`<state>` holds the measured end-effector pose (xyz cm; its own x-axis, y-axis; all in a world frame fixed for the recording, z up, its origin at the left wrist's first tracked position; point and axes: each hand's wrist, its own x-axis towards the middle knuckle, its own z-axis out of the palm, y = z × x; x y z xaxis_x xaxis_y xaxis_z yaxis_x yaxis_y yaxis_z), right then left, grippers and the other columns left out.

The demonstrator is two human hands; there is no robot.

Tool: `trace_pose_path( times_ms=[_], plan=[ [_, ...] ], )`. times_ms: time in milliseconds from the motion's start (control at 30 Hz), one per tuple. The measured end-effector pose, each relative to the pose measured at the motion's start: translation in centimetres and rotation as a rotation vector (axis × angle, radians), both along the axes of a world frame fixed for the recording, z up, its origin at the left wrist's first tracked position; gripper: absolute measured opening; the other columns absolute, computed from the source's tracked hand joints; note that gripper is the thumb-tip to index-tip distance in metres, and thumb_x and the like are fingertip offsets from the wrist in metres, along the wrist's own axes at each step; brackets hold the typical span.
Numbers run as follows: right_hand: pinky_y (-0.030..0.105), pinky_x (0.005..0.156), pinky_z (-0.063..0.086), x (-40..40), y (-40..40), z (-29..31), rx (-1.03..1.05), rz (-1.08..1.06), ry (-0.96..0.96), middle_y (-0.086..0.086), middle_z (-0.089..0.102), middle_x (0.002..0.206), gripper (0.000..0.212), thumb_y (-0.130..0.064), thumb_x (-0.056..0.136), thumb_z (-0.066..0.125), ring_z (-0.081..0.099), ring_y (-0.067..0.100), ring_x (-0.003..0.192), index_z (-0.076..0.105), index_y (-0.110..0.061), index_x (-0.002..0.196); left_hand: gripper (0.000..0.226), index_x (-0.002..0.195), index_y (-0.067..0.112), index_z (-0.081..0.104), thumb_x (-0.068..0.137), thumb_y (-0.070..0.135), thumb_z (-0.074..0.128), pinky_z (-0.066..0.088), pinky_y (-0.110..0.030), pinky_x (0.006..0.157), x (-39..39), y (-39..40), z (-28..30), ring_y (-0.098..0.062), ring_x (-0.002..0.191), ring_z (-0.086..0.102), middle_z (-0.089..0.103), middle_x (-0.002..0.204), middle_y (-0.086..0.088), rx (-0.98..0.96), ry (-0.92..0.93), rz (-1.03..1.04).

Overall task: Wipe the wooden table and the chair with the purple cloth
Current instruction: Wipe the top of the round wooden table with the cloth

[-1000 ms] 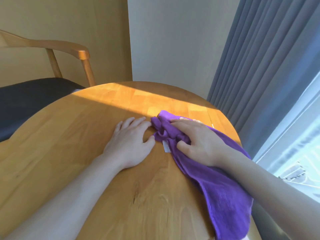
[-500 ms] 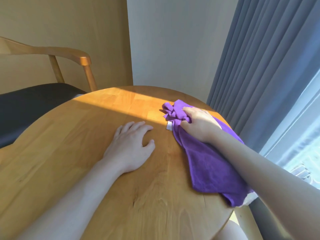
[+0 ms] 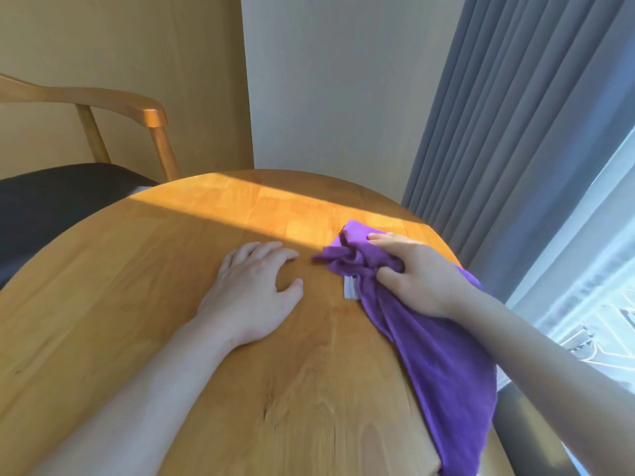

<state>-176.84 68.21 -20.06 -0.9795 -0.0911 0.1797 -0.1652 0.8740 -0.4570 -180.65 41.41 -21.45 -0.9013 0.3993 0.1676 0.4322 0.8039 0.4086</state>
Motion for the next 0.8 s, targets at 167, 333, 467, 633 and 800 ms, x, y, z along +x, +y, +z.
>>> trace_pose_path(
  times_ms=[167, 333, 467, 633, 800],
  plan=[
    [0.040, 0.087, 0.049, -5.9, 0.6, 1.1, 0.042, -0.283, -0.072, 0.001, 0.070, 0.099, 0.030, -0.037, 0.085, 0.046, 0.060, 0.030, 0.097, 0.063, -0.017, 0.101, 0.049, 0.142, 0.043, 0.045, 0.094, 0.056, 0.045, 0.016, -0.035, 0.119, 0.0, -0.2, 0.0, -0.008, 0.144, 0.018, 0.033, 0.154, 0.021, 0.020, -0.031, 0.002],
    [0.043, 0.104, 0.037, -2.7, -0.7, 0.4, 0.193, -0.205, -0.043, 0.004, 0.062, 0.125, 0.035, -0.042, 0.096, 0.047, 0.050, 0.030, 0.124, 0.057, -0.014, 0.116, 0.047, 0.138, 0.046, 0.048, 0.092, 0.058, 0.045, 0.018, -0.035, 0.119, 0.0, -0.6, 0.0, -0.008, 0.142, 0.021, 0.035, 0.151, 0.024, 0.040, -0.040, 0.004],
    [0.049, 0.116, 0.030, 3.1, -2.6, 0.2, 0.144, -0.001, 0.014, -0.012, 0.056, 0.142, 0.048, -0.057, 0.093, 0.046, 0.041, 0.021, 0.141, 0.057, -0.029, 0.130, 0.049, 0.139, 0.046, 0.045, 0.092, 0.058, 0.044, 0.019, -0.037, 0.119, 0.0, -0.5, 0.0, -0.009, 0.144, 0.020, 0.034, 0.153, 0.022, 0.023, -0.040, 0.005],
    [0.040, 0.115, 0.033, 5.1, -2.4, -0.2, 0.099, -0.022, 0.053, -0.015, 0.057, 0.141, 0.046, -0.044, 0.089, 0.045, 0.043, 0.013, 0.139, 0.062, -0.027, 0.129, 0.053, 0.148, 0.042, 0.037, 0.097, 0.055, 0.036, 0.015, -0.036, 0.121, 0.7, -0.2, -0.7, -0.009, 0.149, 0.013, 0.025, 0.160, 0.018, -0.012, -0.028, 0.023],
    [0.047, 0.105, 0.040, -1.5, 0.3, 0.6, 0.082, -0.253, -0.030, 0.000, 0.064, 0.119, 0.024, -0.033, 0.093, 0.048, 0.053, 0.030, 0.120, 0.063, -0.017, 0.103, 0.052, 0.149, 0.041, 0.035, 0.098, 0.053, 0.035, 0.013, -0.035, 0.122, 0.8, 0.3, -0.5, -0.009, 0.150, 0.011, 0.023, 0.161, 0.017, -0.005, -0.035, 0.022]
  ],
)
